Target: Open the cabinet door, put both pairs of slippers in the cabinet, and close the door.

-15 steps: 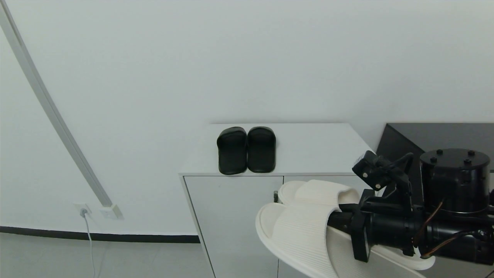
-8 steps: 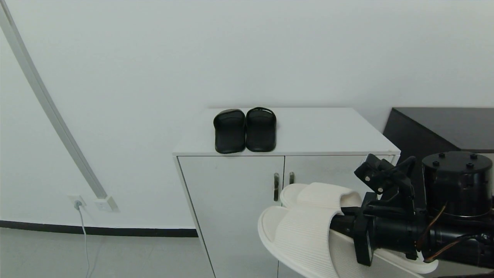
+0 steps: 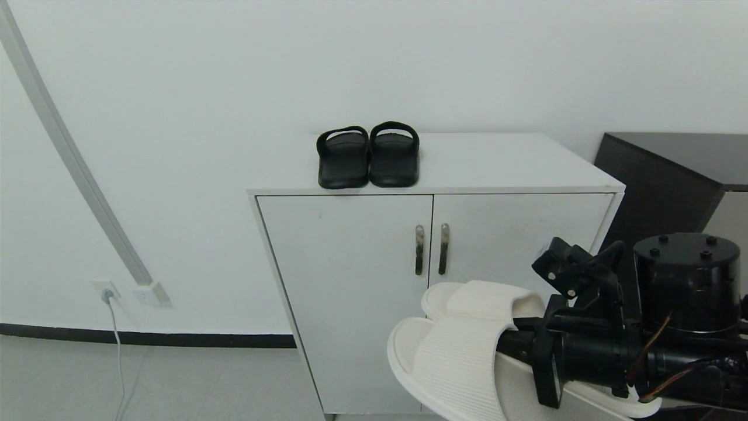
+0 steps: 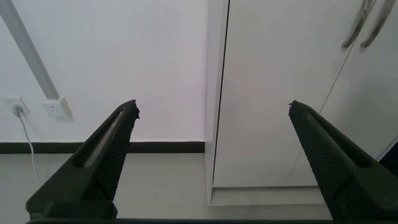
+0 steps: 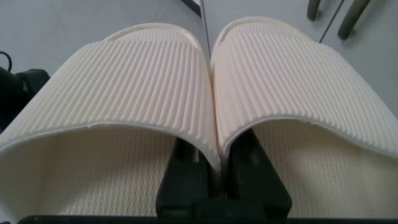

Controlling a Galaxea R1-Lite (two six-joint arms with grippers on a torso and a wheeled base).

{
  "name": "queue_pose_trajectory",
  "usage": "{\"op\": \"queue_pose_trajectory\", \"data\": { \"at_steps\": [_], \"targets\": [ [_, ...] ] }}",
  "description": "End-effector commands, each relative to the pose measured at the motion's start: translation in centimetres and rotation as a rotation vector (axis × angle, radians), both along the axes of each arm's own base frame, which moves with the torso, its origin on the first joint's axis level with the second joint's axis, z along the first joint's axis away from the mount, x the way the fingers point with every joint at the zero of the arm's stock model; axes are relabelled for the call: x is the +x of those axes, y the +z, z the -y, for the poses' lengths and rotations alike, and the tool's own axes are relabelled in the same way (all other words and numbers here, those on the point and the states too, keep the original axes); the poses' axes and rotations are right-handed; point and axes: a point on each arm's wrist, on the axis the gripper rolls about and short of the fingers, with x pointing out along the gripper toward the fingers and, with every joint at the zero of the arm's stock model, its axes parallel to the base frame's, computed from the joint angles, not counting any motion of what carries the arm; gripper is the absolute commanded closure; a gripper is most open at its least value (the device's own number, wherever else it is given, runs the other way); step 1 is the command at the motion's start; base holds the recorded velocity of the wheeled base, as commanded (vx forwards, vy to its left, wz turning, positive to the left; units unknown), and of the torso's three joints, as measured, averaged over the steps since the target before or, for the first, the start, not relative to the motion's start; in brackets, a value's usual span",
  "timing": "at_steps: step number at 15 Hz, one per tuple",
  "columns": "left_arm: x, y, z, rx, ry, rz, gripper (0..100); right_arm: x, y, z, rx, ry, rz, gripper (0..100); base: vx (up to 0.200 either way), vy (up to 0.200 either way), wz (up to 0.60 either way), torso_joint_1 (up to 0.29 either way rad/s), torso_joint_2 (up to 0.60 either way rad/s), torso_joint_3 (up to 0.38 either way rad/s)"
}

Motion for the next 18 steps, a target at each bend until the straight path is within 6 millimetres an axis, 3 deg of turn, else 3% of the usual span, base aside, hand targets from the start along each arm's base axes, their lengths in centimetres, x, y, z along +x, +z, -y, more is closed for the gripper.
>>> {"op": "queue_pose_trajectory", "data": {
  "at_steps": [1, 11, 18],
  "targets": [
    [0.00, 0.02, 0.00, 0.000, 0.000, 0.000, 0, 0.04, -0.22, -0.09, -0.006, 0.003, -0.008, 100, 0.000, 0.000, 0.00, -0.134, 0.48, 0.330],
    [0.01, -0.02, 0.01, 0.016, -0.003, -0.002, 0, 0.07, -0.92, -0.17, -0.023, 0.003, -0.027, 100, 0.000, 0.000, 0.00, -0.087, 0.45, 0.364],
    [0.01, -0.04, 0.02, 0.021, -0.011, -0.003, 0, 0.06, -1.20, -0.10, -0.032, 0.001, -0.032, 100, 0.000, 0.000, 0.00, 0.000, 0.03, 0.026]
  ]
}}
